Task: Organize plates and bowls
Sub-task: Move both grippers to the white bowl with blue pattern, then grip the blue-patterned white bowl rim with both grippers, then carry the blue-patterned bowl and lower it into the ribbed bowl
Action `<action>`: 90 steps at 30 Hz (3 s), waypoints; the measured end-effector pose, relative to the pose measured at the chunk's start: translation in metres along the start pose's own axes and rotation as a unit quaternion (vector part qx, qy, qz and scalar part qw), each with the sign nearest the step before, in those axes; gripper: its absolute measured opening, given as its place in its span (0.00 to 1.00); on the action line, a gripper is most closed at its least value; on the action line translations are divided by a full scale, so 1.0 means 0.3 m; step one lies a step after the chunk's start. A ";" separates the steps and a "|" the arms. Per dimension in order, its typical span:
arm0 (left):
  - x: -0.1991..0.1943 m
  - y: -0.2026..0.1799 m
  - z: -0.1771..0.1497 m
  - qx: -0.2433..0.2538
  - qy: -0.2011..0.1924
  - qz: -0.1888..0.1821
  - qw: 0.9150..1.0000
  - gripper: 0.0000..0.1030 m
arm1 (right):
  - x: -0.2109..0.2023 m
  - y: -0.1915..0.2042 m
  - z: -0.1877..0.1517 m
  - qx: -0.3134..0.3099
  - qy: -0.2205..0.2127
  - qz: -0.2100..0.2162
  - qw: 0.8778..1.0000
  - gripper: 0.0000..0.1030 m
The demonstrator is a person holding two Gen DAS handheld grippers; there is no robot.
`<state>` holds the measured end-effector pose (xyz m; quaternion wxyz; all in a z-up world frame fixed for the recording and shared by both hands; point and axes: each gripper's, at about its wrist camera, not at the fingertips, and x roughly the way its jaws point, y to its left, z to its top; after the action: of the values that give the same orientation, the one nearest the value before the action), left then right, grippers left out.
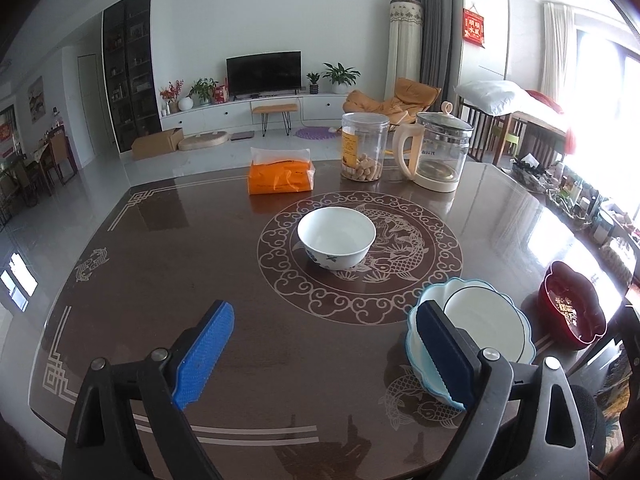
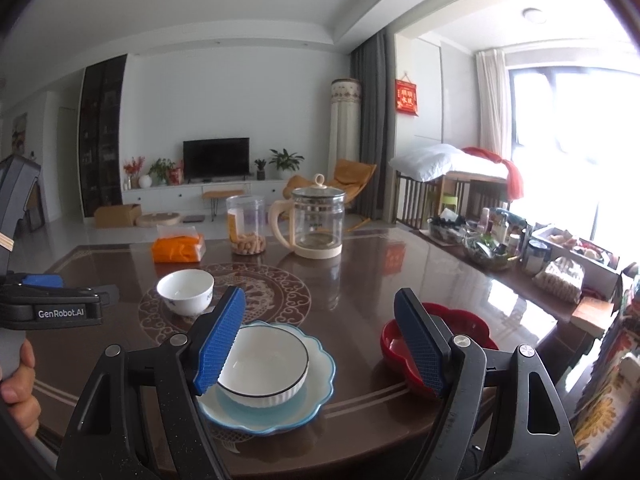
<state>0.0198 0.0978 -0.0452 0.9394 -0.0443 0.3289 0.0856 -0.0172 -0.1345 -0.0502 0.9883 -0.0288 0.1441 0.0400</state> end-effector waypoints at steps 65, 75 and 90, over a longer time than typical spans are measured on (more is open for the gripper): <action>0.896 0.119 0.283 -0.039 0.237 -0.070 0.968 0.14 | 1.212 0.445 -0.023 0.128 0.486 0.220 0.836 0.16; 0.522 -0.074 0.318 0.012 0.174 -0.122 0.977 0.15 | 0.898 0.235 0.163 0.151 0.433 0.234 0.857 0.17; 0.416 -0.426 0.010 0.102 0.232 -0.151 0.955 0.15 | 0.637 -0.138 -0.038 0.194 0.453 0.143 0.858 0.16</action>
<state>0.1419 -0.0108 -0.1174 0.8387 -0.0159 0.5344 -0.1039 0.1658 -0.1629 -0.1143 0.7828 0.1698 0.5834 0.1342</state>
